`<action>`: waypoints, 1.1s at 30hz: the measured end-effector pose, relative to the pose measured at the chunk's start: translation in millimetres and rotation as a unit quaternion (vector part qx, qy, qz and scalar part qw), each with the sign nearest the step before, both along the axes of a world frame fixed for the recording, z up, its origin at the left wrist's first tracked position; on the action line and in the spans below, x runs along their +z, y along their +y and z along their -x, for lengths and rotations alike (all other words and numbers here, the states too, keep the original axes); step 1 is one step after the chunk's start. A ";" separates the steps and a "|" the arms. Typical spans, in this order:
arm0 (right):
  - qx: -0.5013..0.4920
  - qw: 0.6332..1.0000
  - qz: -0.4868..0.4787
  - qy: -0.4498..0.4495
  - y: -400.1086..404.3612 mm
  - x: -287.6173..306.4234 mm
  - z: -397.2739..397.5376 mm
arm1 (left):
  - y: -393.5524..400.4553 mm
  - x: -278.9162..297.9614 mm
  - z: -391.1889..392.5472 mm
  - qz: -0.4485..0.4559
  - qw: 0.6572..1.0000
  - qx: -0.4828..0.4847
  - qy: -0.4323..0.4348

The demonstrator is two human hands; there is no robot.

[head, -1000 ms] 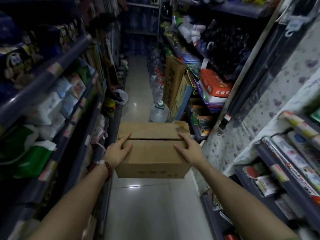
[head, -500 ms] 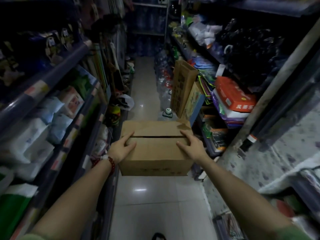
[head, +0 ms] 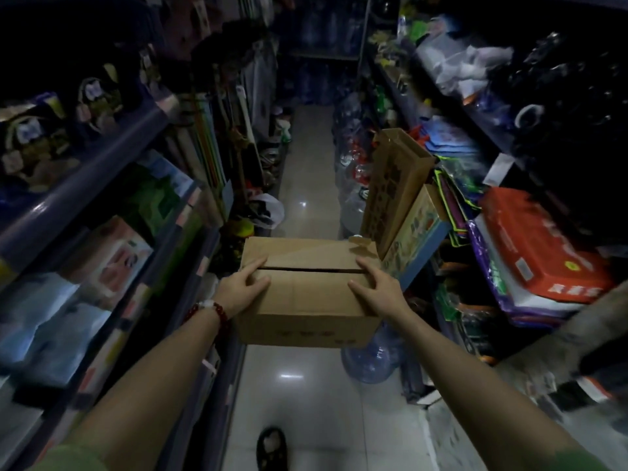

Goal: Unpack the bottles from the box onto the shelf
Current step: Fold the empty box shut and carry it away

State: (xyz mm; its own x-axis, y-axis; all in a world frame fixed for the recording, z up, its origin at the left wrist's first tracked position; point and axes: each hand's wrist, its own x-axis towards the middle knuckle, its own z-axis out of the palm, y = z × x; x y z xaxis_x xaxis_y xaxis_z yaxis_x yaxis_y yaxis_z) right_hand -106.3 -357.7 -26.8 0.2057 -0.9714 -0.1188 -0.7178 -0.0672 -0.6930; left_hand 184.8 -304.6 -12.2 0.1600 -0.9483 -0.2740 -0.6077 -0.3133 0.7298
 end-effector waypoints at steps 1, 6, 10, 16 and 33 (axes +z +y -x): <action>-0.003 1.000 -0.002 0.001 -14.9 -2.6 -2.9 | -16.8 -2.7 -3.9 -0.002 1.000 -0.007 0.000; -0.028 1.000 0.002 -0.003 -89.3 -4.9 -18.9 | -108.5 -7.8 -19.1 0.010 0.999 -0.035 -0.008; -0.059 0.998 -0.001 0.004 -142.2 -11.5 -26.2 | -178.4 -11.1 -25.5 0.000 0.998 -0.065 -0.019; -0.073 0.997 -0.010 0.023 -218.9 -22.5 -31.4 | -260.0 -22.3 -30.4 0.005 0.998 -0.070 0.001; -0.018 0.996 -0.072 0.042 -387.9 -156.1 -83.2 | -394.2 -163.1 -75.1 -0.035 0.999 -0.006 -0.012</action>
State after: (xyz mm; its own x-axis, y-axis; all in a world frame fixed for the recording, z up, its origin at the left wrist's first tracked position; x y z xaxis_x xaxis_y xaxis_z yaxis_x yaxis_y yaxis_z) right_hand -23.1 -745.5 -182.9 0.1539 -0.9498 -0.2725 -0.7744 0.0554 -0.6303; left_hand 259.9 -698.8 -175.3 0.1554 -0.9289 -0.3361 -0.6288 -0.3554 0.6916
